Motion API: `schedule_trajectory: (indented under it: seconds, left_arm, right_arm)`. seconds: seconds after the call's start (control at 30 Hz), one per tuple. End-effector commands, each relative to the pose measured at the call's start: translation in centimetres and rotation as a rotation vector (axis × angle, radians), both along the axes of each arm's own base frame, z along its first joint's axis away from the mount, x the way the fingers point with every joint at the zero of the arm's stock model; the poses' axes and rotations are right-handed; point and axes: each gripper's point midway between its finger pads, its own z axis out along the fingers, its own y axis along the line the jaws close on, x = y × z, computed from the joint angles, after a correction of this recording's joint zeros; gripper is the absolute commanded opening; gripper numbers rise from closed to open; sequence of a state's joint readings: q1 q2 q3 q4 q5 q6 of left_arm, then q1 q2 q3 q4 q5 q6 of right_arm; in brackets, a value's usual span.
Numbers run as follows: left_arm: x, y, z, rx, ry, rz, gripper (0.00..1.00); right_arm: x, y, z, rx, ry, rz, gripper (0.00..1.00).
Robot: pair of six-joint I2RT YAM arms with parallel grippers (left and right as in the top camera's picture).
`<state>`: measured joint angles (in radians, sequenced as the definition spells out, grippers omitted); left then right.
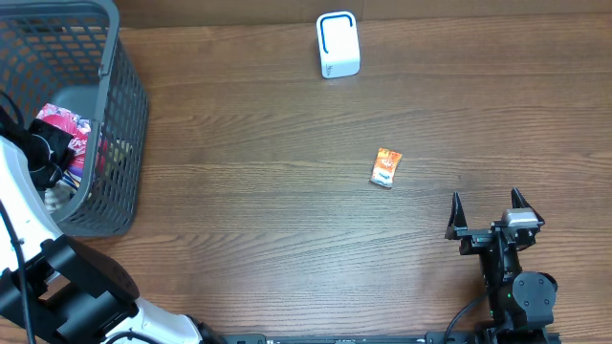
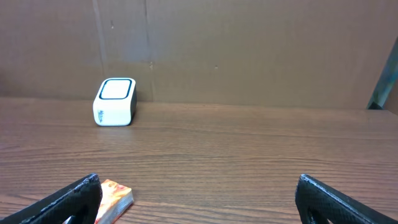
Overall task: Scan the item barcode
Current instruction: 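Grasp the purple and pink wipes pack with the left gripper, lift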
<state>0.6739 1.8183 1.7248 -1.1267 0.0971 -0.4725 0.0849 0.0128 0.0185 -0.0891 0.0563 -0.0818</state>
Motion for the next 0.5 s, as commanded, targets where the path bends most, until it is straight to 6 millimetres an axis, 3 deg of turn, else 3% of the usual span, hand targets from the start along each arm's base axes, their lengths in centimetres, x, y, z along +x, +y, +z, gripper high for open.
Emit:
schedule_trajectory:
  seconds: [0.0,0.47]
  left_arm:
    - [0.56,0.26,0.97,0.025,-0.023,-0.008,0.05]
    - [0.14,0.98,0.74,0.061,0.004,0.009,0.11]
  right_arm:
    - [0.01,-0.13,-0.06,0.007,-0.008,-0.006,1.0]
    - [0.01,-0.13,-0.06,0.007,-0.008,-0.006,1.0]
